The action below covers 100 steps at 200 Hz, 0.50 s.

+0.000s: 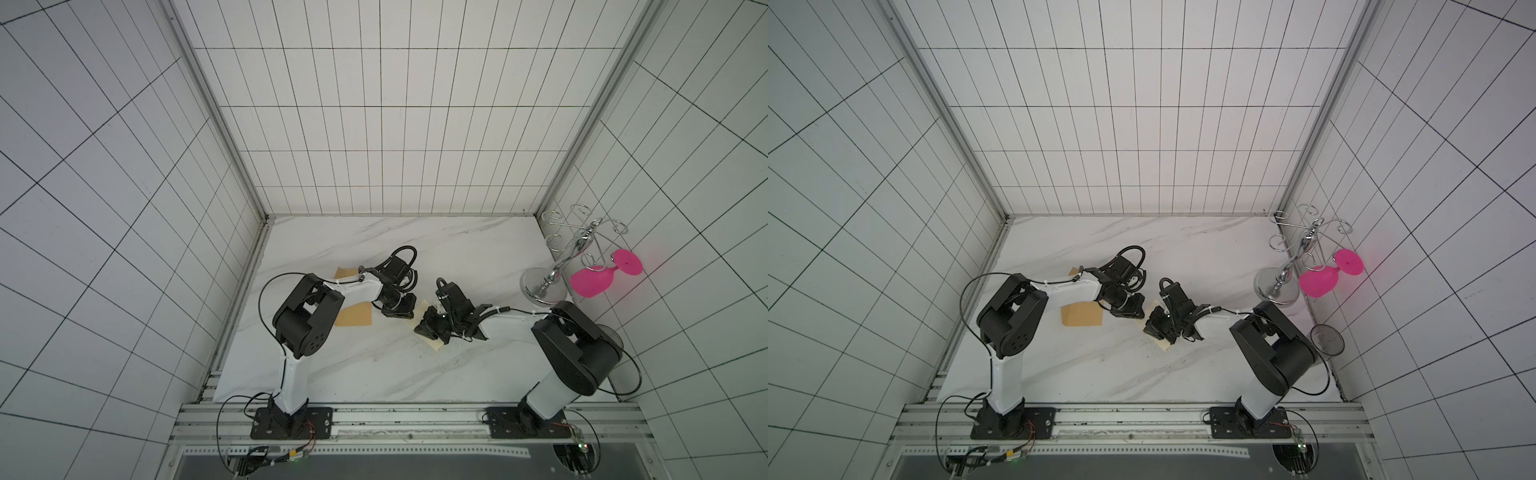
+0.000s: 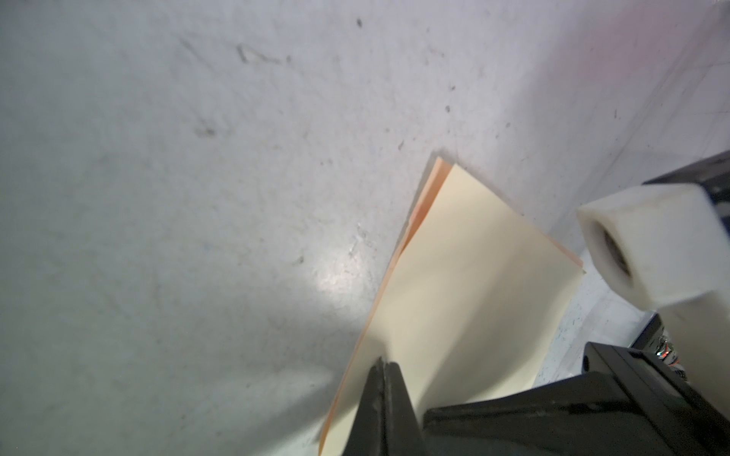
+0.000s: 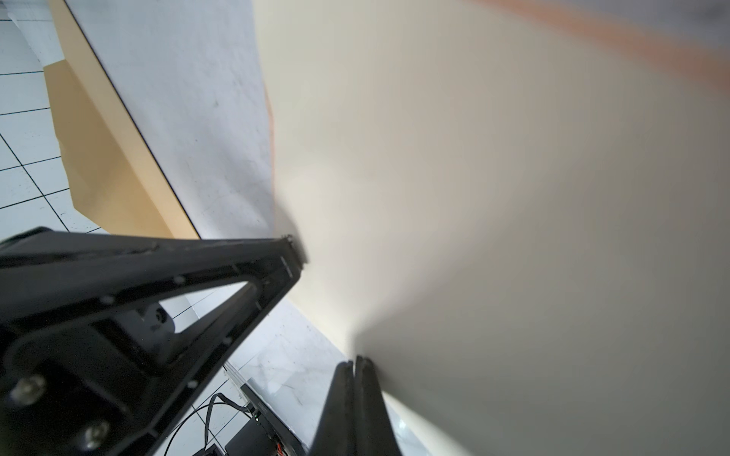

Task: Fold the letter paper in half and place it into the envelope
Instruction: Fold the letter paper at the center of the board.

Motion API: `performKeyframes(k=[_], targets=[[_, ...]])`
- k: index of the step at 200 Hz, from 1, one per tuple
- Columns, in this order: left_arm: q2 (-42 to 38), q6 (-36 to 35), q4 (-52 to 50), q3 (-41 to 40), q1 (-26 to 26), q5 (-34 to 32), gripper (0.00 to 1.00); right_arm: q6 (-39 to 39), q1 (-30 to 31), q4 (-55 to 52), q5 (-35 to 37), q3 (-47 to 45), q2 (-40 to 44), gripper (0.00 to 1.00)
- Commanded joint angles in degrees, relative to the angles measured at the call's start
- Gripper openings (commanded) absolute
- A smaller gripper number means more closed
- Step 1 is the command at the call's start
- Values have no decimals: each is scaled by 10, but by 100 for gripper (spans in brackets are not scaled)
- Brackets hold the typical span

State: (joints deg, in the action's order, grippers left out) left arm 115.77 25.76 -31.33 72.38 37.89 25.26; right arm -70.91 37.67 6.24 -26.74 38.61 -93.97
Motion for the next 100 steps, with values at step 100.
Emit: performKeyframes(k=[100], targets=[[84, -7, -72, -49, -4, -163, 0, -17, -3, -66, 32, -68, 50, 0]])
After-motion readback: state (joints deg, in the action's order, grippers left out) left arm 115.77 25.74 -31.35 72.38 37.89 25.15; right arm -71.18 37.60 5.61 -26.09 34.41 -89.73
